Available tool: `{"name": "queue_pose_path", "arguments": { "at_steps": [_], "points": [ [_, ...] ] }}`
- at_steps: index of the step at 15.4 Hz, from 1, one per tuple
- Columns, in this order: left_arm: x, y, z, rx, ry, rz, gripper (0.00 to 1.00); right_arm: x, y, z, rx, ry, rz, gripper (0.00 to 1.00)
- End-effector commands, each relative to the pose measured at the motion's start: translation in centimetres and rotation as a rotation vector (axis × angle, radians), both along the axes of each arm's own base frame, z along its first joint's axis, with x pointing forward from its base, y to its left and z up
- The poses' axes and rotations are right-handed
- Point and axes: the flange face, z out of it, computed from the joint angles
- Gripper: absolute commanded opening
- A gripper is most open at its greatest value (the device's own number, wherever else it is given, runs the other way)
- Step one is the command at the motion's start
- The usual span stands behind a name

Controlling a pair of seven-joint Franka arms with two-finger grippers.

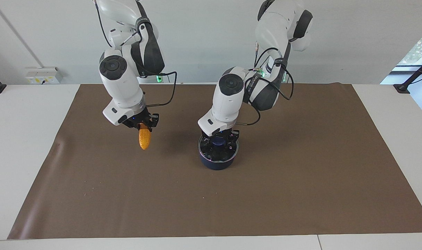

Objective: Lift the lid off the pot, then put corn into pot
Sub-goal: 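Close the right gripper on the yellow corn and lift it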

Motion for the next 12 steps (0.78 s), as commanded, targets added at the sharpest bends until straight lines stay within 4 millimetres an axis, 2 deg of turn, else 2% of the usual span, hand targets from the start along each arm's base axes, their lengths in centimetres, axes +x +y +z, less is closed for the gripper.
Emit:
{"name": "queue_pose_path", "arguments": {
  "at_steps": [1, 7, 9, 12],
  "points": [
    [0.5, 0.4, -0.1, 0.026, 0.0, 0.01, 0.42, 0.5, 0.3, 0.2, 0.005, -0.018, 0.003, 0.0],
    [-0.1, 0.2, 0.4, 0.031, 0.028, 0.005, 0.27, 0.4, 0.3, 0.3, 0.003, -0.016, 0.005, 0.0],
    [-0.2, 0.4, 0.7, 0.036, 0.035, 0.006, 0.27, 0.4, 0.3, 0.3, 0.003, -0.016, 0.005, 0.0],
    [-0.6, 0.7, 2.3, 0.018, 0.043, 0.012, 0.27, 0.4, 1.6, 0.3, 0.009, -0.032, 0.022, 0.0]
  ]
}}
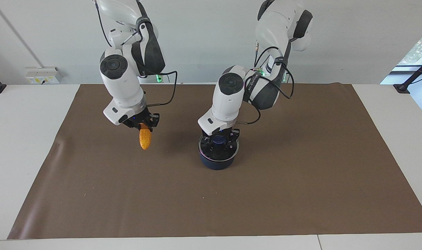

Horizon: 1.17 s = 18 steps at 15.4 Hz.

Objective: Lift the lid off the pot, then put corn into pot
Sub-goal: 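Lift the lid off with the left gripper while the right gripper carries corn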

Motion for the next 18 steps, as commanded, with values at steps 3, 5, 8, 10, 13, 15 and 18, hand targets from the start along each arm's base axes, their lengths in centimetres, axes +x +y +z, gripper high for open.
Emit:
{"name": "queue_pose_path", "arguments": {
  "at_steps": [3, 5, 8, 10, 13, 15, 18],
  "points": [
    [-0.8, 0.9, 2.6, 0.006, 0.037, 0.012, 0.25, 0.1, 1.4, -0.1, 0.005, -0.01, 0.017, 0.0],
    [-0.8, 1.0, 2.7, -0.002, 0.047, 0.017, 0.25, -0.1, 1.9, -0.1, 0.004, -0.008, 0.025, 0.0],
    [-0.6, 4.1, 6.3, 0.003, 0.074, 0.031, 0.25, -0.1, 3.0, 0.1, 0.018, -0.025, 0.029, 0.0],
    [-0.2, 8.0, 10.2, -0.028, 0.074, 0.035, 0.25, 0.0, 3.2, 0.2, 0.021, -0.033, 0.022, 0.0],
    [1.3, 14.5, 12.1, -0.031, 0.075, 0.033, 0.25, -0.4, 5.8, 0.5, 0.039, -0.065, 0.026, 0.0],
    [2.9, 20.3, 11.0, -0.023, 0.09, 0.032, 0.25, -0.6, 8.5, 0.6, 0.046, -0.086, 0.013, 0.0],
    [4.9, 30.8, 8.8, -0.039, 0.063, 0.018, 0.25, 2.0, 15.3, 1.1, 0.058, -0.105, -0.079, 0.0]
  ]
}}
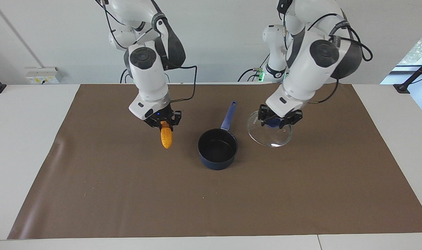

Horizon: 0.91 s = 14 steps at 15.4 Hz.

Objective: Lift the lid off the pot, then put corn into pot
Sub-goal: 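Lift the lid off with the left gripper while the right gripper carries corn, then lower the corn into the pot and open the right gripper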

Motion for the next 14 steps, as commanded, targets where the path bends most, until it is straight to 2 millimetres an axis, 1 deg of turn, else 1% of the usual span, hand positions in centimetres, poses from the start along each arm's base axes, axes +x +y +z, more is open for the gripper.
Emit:
{"name": "queue_pose_path", "arguments": {
  "at_steps": [1, 2, 3, 5, 6, 7, 9, 10, 11, 12, 14],
  "points": [
    [0.0, 9.7, -2.8, -0.025, -0.031, -0.015, 0.23, 3.2, 7.0, -1.7, 0.013, 0.025, -0.07, 0.0],
    [-0.4, 12.8, -4.5, -0.019, -0.056, -0.024, 0.23, 3.7, 9.9, -2.7, 0.024, 0.024, -0.077, 0.0],
    [-0.7, 15.1, -6.5, 0.002, -0.075, -0.023, 0.23, 4.0, 11.6, -3.3, 0.028, 0.015, -0.109, 0.0],
    [-1.7, 19.5, -10.7, 0.03, -0.108, 0.042, 0.22, 3.2, 14.2, -4.6, 0.037, -0.003, -0.105, 0.0],
    [-2.2, 21.6, -11.7, 0.034, -0.112, 0.079, 0.22, 2.7, 15.6, -5.2, 0.044, -0.012, -0.094, 0.0],
    [-2.3, 22.4, -12.1, 0.037, -0.105, 0.095, 0.22, 2.3, 16.1, -5.8, 0.041, -0.005, -0.091, 0.0],
    [-2.7, 23.2, -13.2, 0.074, -0.086, 0.127, 0.22, 2.1, 16.1, -6.9, 0.032, 0.002, -0.09, 0.0],
    [-3.0, 23.4, -13.9, 0.09, -0.077, 0.153, 0.22, 2.3, 16.3, -7.1, 0.047, -0.021, -0.089, 0.0],
    [-3.1, 23.4, -14.3, 0.092, -0.075, 0.165, 0.22, 2.2, 16.0, -8.0, 0.045, -0.02, -0.093, 0.0],
    [-3.4, 23.4, -14.9, 0.094, -0.064, 0.171, 0.22, 2.0, 16.3, -8.6, 0.052, -0.02, -0.093, 0.0],
    [-3.7, 23.1, -15.8, 0.094, -0.067, 0.169, 0.22, 1.6, 16.0, -9.5, 0.041, 0.002, -0.118, 0.0]
  ]
}}
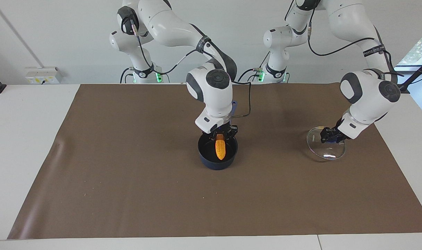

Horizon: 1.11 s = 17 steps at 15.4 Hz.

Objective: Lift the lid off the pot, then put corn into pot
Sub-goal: 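Lower the corn into the pot and open the right gripper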

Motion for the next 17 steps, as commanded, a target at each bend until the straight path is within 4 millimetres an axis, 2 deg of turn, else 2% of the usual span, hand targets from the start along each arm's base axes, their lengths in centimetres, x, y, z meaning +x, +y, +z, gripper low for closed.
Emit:
{"name": "queue_pose_path", "arguments": {
  "at_steps": [1, 2, 3, 4, 5, 6, 8, 9, 10, 11, 12, 14, 15, 17],
  "points": [
    [-1.4, -0.4, -0.4, 0.026, -0.029, 0.009, 0.22, -0.3, -0.7, -1.6, 0.004, 0.013, -0.04, 0.0],
    [-1.4, -0.4, -0.8, 0.027, -0.037, 0.008, 0.22, -0.4, -0.7, -1.9, 0.009, 0.005, -0.043, 0.02],
    [-1.4, -0.5, -1.0, 0.026, -0.037, 0.006, 0.23, -0.7, -0.6, -2.3, 0.011, 0.007, -0.048, 0.21],
    [-1.4, -0.5, -1.1, 0.026, -0.038, 0.006, 0.23, -1.0, -0.6, -2.4, 0.009, 0.014, -0.065, 0.28],
    [-1.3, -0.5, -1.1, 0.026, -0.04, 0.003, 0.24, -1.1, -0.7, -2.3, 0.003, 0.022, -0.076, 0.63],
    [-1.3, -0.5, -1.2, 0.026, -0.042, 0.0, 0.3, -1.2, -0.8, -2.4, -0.007, 0.026, -0.075, 1.0],
    [-1.2, -0.4, -1.5, 0.026, -0.049, -0.001, 0.33, -1.1, -0.9, -1.5, -0.025, 0.03, -0.069, 1.0],
    [-1.2, -0.4, -1.6, 0.026, -0.048, -0.006, 0.46, -0.7, -1.2, -0.4, -0.044, 0.009, -0.059, 1.0],
    [-1.1, -0.4, -1.5, 0.025, -0.049, -0.012, 0.84, 0.0, -1.9, 1.3, -0.072, -0.03, -0.045, 1.0],
    [-1.1, -0.4, -1.5, 0.024, -0.048, -0.035, 1.0, 0.1, -2.7, 3.4, -0.096, -0.063, -0.037, 1.0],
    [-1.0, -0.3, -1.3, 0.024, -0.052, -0.062, 1.0, 0.4, -4.3, 6.2, -0.097, -0.086, -0.042, 1.0],
    [-0.3, -0.2, -0.3, 0.023, -0.061, -0.103, 1.0, 1.0, -10.6, 11.6, -0.119, -0.075, 0.001, 1.0],
    [0.1, -0.5, 0.8, 0.024, -0.066, -0.11, 1.0, 1.0, -13.4, 14.0, -0.125, -0.065, 0.043, 1.0],
    [1.0, -1.4, 4.1, 0.026, -0.083, -0.124, 1.0, 0.6, -18.8, 17.7, -0.136, -0.042, 0.053, 1.0]
  ]
}}
